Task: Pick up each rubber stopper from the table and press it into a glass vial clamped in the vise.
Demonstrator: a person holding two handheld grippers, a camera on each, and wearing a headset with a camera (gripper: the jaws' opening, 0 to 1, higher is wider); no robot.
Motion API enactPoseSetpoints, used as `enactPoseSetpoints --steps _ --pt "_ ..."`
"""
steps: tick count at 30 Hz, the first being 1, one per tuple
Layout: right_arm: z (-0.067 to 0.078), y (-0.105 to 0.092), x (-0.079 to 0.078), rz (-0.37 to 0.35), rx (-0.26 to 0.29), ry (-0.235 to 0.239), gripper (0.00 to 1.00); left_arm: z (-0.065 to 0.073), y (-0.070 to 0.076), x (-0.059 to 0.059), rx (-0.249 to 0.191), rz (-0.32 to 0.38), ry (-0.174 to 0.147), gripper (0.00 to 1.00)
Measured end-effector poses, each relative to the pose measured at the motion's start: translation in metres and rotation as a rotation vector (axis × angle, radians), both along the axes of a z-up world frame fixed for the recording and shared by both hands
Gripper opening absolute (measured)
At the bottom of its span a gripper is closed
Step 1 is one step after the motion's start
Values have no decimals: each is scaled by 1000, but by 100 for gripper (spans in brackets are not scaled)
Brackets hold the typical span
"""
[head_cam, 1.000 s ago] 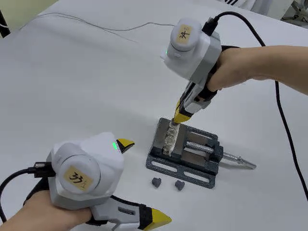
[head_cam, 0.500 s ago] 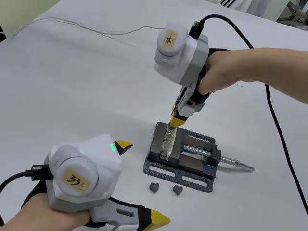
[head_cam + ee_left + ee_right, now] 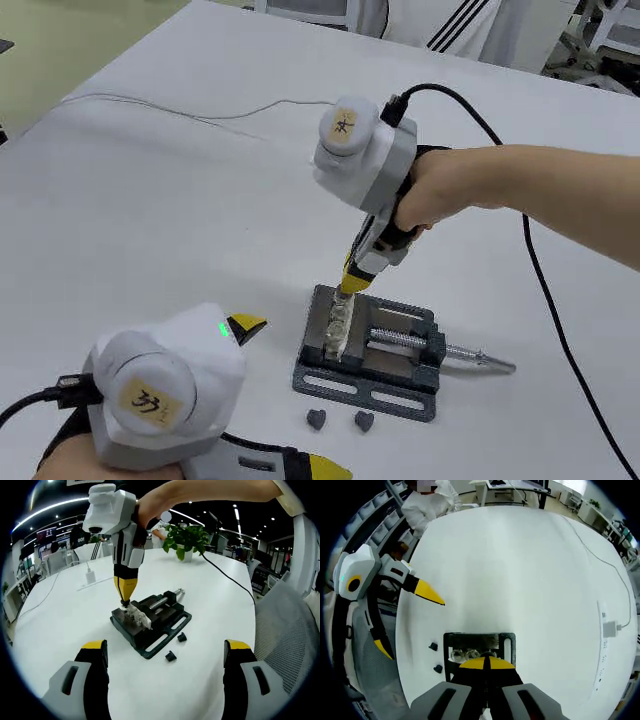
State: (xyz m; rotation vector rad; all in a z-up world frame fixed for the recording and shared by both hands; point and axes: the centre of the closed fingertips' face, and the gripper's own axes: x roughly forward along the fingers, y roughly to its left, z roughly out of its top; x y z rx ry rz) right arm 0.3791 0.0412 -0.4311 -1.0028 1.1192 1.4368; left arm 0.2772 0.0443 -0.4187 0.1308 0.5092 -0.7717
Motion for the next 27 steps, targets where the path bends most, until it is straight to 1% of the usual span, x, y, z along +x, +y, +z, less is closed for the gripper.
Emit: enactPoseSetpoints --steps 2,7,9,12,14,15,16,19,23,27 --pt "0 1 -2 -5 6 -8 0 2 2 -1 8 0 -7 96" --pt "1 2 -3 -1 -5 -37 0 7 5 -2 14 10 -12 96" --pt "2 1 -4 -11 4 -45 0 8 5 -3 17 12 -16 96" --pt "3 1 -5 -11 27 -71 0 10 7 -3 15 19 -18 96" --pt "3 1 -5 -24 37 -73 0 10 6 -4 14 20 -19 96" --pt "2 2 -1 -44 45 -70 0 10 6 -5 16 19 -19 96" --pt "2 2 -1 -57 48 -68 0 10 6 -5 17 18 -19 96" --pt "3 3 2 -68 66 -69 0 12 6 -6 16 18 -20 96" --pt "4 3 1 -58 92 -80 0 12 8 -7 21 17 -21 96" --pt "4 3 0 -80 111 -80 0 11 10 -7 26 16 -19 96"
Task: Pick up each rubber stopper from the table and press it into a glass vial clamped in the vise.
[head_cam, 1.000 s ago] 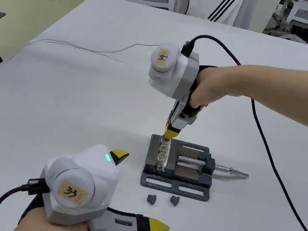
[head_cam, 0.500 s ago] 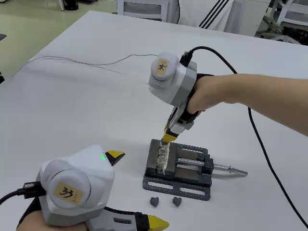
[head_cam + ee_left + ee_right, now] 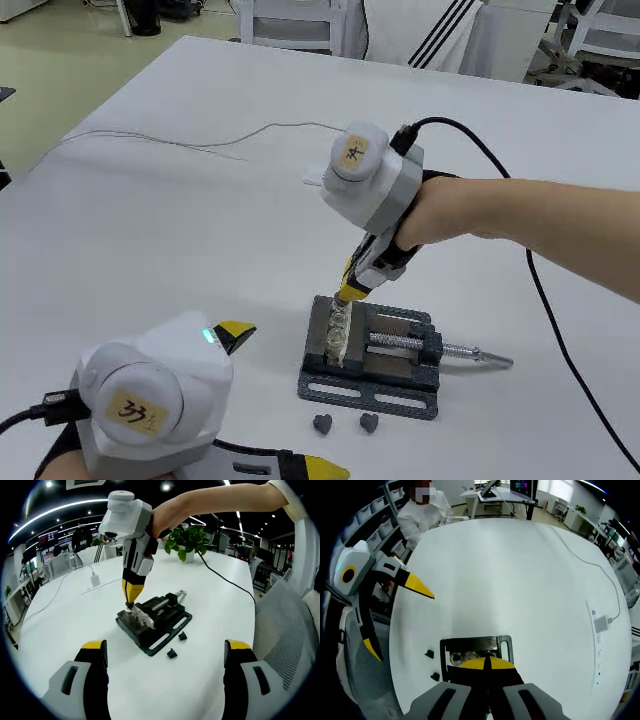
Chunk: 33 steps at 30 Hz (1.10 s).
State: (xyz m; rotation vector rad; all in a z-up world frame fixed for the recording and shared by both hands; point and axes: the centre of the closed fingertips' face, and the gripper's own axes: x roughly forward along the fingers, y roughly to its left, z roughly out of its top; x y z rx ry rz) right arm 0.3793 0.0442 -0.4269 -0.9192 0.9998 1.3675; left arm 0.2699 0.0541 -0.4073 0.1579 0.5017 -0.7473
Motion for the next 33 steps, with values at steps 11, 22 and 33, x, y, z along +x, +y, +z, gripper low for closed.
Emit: enactPoseSetpoints --steps 11,22,33 --pt "0 0 3 -28 58 6 0 -1 0 -3 2 -3 2 96" --pt "1 -6 7 -15 82 -29 10 0 2 -4 6 -1 4 96" --pt "-5 -16 -4 -37 151 -16 45 -1 5 -3 14 -8 5 96"
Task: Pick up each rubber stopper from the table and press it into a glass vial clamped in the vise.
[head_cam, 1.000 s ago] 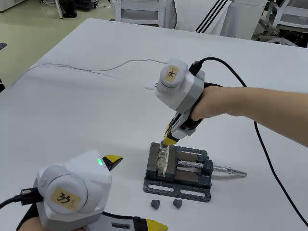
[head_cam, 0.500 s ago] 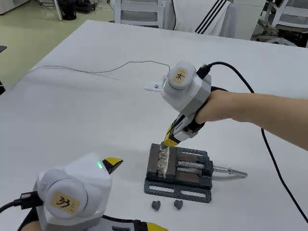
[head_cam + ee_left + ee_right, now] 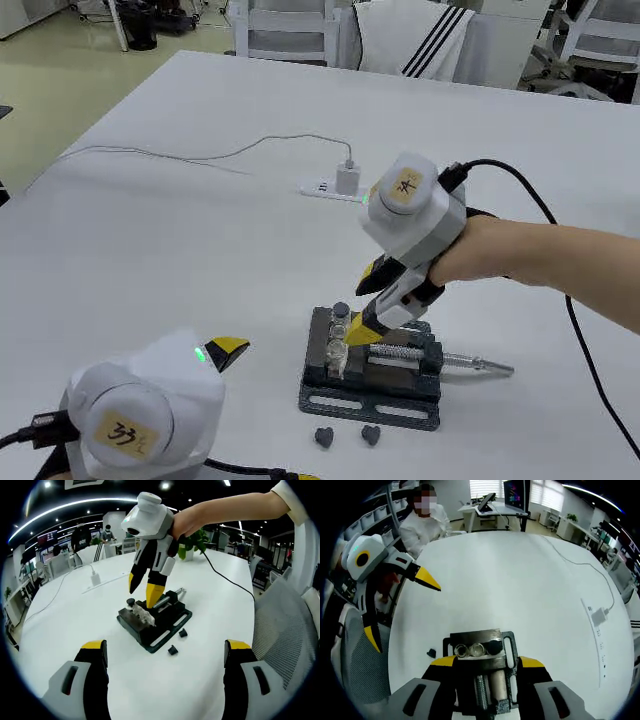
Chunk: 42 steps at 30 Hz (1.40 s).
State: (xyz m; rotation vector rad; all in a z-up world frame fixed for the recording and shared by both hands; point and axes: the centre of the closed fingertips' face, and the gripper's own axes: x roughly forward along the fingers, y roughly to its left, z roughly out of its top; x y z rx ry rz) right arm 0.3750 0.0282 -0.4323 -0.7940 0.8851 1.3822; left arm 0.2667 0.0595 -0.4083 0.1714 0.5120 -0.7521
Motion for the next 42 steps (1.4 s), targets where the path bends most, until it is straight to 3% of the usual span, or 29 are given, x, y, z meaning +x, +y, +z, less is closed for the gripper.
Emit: enactPoseSetpoints --steps 4,7,9,16,29,39,42 --pt "-2 -5 0 -17 12 -23 67 0 2 1 4 -2 -1 96" --pt "-2 -6 7 -66 51 -76 90 2 3 1 6 -2 -3 96" --pt "-2 -7 8 -93 63 -83 99 3 3 2 5 -2 -8 97" --pt "-6 -15 -3 -121 100 -76 99 2 5 -1 13 -3 -6 97" --pt "6 -25 -12 -179 184 -92 99 4 13 1 35 -2 -9 97" --pt "9 -35 -30 -236 249 -103 96 3 16 1 52 -10 -12 97" --pt "7 -37 -42 -240 259 -85 94 4 17 1 57 -12 -13 97"
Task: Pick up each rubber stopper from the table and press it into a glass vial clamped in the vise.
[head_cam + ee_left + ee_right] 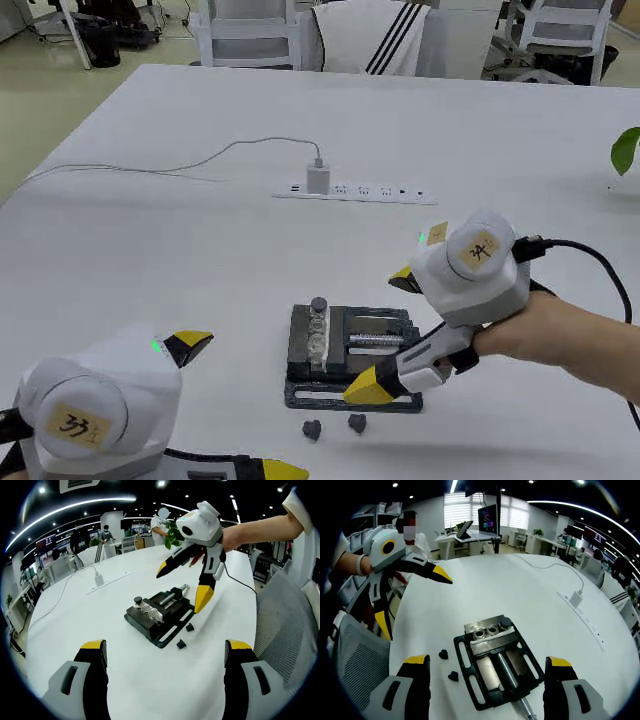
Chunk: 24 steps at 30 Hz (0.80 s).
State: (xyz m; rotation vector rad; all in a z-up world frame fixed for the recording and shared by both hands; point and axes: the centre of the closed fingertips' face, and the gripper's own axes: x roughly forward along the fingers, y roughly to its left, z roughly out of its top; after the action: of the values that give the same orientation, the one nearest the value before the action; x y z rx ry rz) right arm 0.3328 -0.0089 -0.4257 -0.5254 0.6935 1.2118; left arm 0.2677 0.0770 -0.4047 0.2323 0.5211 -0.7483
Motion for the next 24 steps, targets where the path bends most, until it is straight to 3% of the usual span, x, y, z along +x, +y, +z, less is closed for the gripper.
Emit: enactPoseSetpoints --steps 7,12,18,24 --pt "-8 -7 -20 -17 28 1 86 -2 1 -3 12 -7 4 97" --pt "-14 -9 -36 -29 80 26 82 -4 1 -4 8 -10 14 97" --pt "-10 -5 -47 -57 193 21 76 -6 -1 -5 5 -13 15 97" --pt "-21 -7 -52 -87 194 9 57 -7 -2 -7 4 -18 19 97"
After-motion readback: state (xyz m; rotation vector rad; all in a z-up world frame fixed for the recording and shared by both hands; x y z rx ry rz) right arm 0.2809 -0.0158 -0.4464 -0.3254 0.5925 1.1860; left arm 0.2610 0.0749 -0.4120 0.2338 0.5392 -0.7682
